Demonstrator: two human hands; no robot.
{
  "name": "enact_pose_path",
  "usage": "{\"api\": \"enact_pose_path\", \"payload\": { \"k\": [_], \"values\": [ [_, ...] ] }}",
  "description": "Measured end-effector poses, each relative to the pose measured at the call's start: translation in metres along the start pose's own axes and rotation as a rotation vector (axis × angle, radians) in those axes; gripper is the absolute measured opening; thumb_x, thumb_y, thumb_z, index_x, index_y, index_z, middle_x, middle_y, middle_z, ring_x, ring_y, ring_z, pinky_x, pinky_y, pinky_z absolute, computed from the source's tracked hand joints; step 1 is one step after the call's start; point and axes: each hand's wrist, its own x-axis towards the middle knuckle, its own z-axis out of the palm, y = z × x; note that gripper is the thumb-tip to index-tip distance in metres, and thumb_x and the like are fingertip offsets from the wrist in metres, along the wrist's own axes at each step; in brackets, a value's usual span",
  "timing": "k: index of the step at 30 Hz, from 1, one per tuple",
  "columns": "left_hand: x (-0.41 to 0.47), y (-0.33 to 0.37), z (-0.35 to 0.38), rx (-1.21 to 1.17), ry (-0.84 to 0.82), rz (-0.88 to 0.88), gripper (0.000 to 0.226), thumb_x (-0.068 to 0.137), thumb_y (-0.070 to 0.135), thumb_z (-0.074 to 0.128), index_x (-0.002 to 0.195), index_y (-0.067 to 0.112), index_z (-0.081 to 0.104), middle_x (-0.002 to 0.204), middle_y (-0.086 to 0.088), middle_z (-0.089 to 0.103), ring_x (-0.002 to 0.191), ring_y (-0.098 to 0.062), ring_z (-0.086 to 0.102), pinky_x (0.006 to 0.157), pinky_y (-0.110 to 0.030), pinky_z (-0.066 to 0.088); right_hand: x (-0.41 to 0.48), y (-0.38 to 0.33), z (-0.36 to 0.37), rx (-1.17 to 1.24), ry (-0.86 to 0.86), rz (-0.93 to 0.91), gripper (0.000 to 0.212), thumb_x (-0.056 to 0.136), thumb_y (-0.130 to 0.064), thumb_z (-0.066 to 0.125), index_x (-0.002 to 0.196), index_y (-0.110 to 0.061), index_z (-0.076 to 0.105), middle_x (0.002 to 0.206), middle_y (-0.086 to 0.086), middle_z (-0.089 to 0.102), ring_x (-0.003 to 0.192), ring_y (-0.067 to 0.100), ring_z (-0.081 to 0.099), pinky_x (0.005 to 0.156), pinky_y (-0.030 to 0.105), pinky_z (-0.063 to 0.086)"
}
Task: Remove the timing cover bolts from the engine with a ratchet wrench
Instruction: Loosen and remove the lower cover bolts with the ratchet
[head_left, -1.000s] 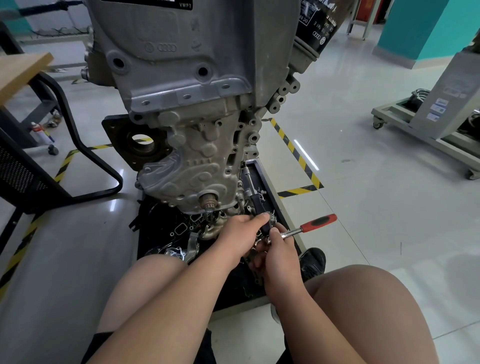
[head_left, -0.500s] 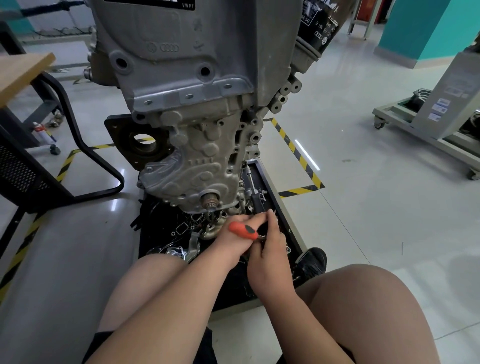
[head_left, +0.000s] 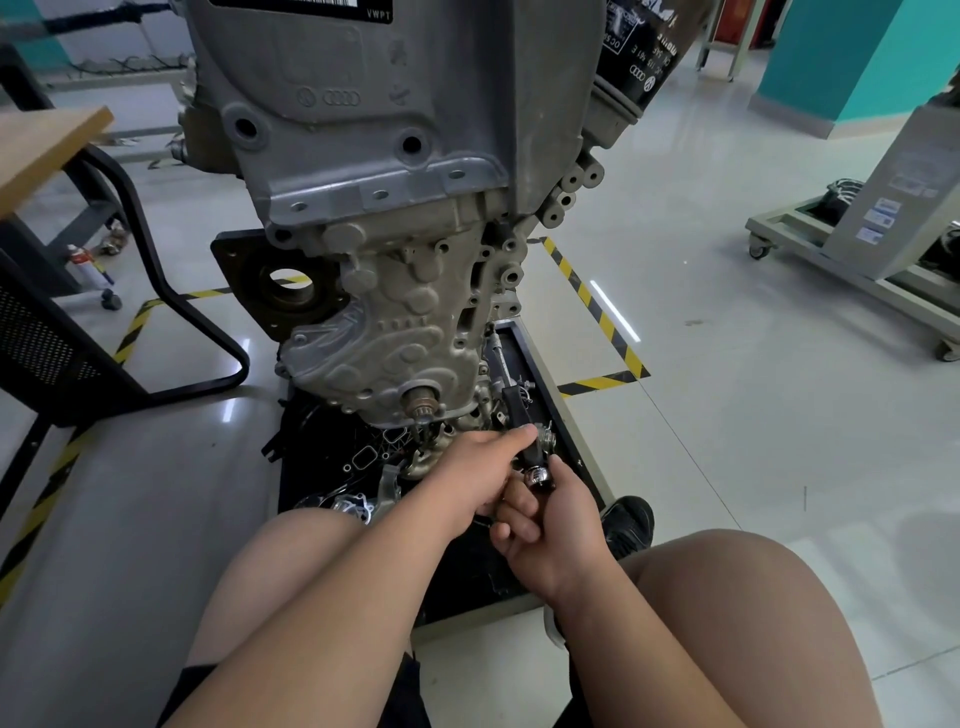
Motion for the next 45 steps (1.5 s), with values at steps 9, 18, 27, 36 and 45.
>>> {"api": "enact_pose_path", "payload": {
  "k": [9,18,27,36,45],
  "values": [
    [-0.002,-0.001,0.003,-0.015,0.038,-0.019,0.029,0.091,0.044,0.061,0.089,0.015,0.062,0.042,0.002,0.055,0.03,-0.014,0.051,0.032,-0.011,0.029,-0.006,-0.002,0.006,0.231,-0.007,0.094,0.049,0.103,-0.043,0.036,0.085,-0.002,0.057,0.05,-0.001,0.039,0.031,0.008,0.032,0.041,0.016,0.043],
    [0.005,-0.008,0.009,0.067,0.151,0.071,0.034,0.086,0.044,0.065,0.07,0.016,0.057,0.041,0.01,0.043,0.035,-0.009,0.043,0.041,-0.016,0.031,0.0,0.006,-0.002,-0.047,0.179,-0.091,0.026,0.102,-0.03,0.048,0.091,-0.009,0.058,0.054,0.002,0.059,0.04,0.01,0.048,0.054,0.029,0.052],
    [0.002,-0.005,0.011,0.068,0.146,0.087,0.037,0.085,0.045,0.067,0.08,0.009,0.069,0.043,0.015,0.046,0.046,-0.01,0.045,0.044,-0.02,0.033,-0.004,0.015,-0.008,-0.331,0.273,-0.506,0.009,0.095,-0.018,0.059,0.093,-0.015,0.067,0.067,0.002,0.07,0.052,0.014,0.06,0.053,0.026,0.05],
    [0.001,-0.003,0.008,0.015,0.124,0.099,0.026,0.086,0.038,0.066,0.068,0.019,0.069,0.046,0.012,0.057,0.034,0.0,0.045,0.034,-0.011,0.03,-0.004,0.017,-0.016,-1.018,0.31,-0.827,0.02,0.09,-0.023,0.064,0.101,-0.04,0.066,0.066,-0.009,0.061,0.053,0.005,0.049,0.054,0.021,0.036],
    [-0.005,0.001,0.001,0.036,0.103,0.041,0.038,0.082,0.055,0.065,0.081,0.019,0.072,0.054,0.013,0.06,0.054,-0.006,0.055,0.047,-0.022,0.037,-0.003,0.017,-0.013,-1.135,0.322,-0.725,0.01,0.099,-0.038,0.048,0.108,-0.035,0.049,0.08,-0.012,0.063,0.074,0.0,0.059,0.055,0.012,0.036]
  ]
}}
